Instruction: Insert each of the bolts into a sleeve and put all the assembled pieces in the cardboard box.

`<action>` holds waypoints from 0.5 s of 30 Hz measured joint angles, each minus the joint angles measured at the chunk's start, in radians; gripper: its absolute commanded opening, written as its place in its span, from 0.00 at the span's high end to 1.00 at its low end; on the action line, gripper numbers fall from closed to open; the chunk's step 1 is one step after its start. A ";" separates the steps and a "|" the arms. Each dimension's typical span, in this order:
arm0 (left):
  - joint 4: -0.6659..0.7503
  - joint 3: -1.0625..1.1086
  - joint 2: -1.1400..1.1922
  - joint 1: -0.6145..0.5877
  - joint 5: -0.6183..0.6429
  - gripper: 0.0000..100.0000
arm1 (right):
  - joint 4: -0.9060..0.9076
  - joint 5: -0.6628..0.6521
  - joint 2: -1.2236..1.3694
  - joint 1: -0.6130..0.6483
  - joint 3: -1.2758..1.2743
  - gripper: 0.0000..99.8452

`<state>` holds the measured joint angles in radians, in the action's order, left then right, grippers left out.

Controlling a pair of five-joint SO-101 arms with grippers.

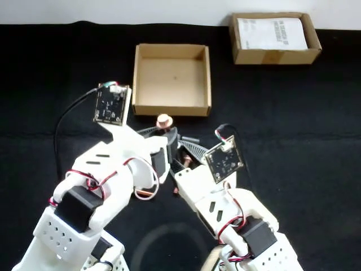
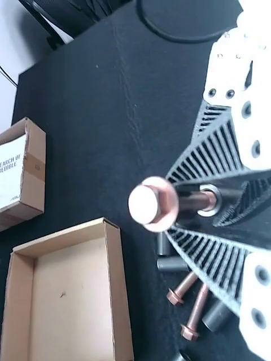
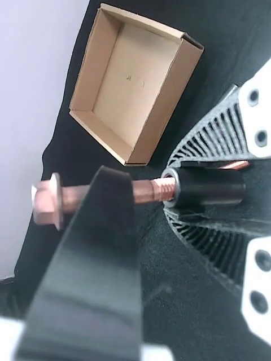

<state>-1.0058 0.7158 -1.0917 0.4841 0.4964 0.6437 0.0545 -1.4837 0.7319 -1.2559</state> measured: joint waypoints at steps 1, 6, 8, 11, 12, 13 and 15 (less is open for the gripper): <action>0.000 0.006 -0.003 0.000 0.000 0.79 | 0.000 0.000 0.000 -0.002 0.000 0.99; -0.006 0.014 -0.006 0.005 0.003 0.68 | 0.000 0.000 0.000 -0.011 0.000 0.99; -0.006 0.014 -0.006 0.006 0.000 0.64 | 0.000 0.000 0.000 -0.011 0.000 0.99; -0.006 0.014 -0.006 0.014 0.000 0.57 | 0.000 0.000 0.000 -0.011 0.000 0.99; -0.006 0.014 -0.006 0.014 0.000 0.54 | 0.000 0.000 0.000 -0.011 0.000 0.99; -0.006 0.014 -0.006 0.014 0.000 0.51 | 0.000 0.000 0.000 -0.011 0.000 0.99; -0.003 0.025 -0.006 0.014 0.000 0.45 | 0.000 0.000 0.000 -0.011 0.000 0.99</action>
<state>-1.0088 0.7403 -1.0978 0.4979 0.4964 0.6437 0.0545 -1.4837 0.7211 -1.2559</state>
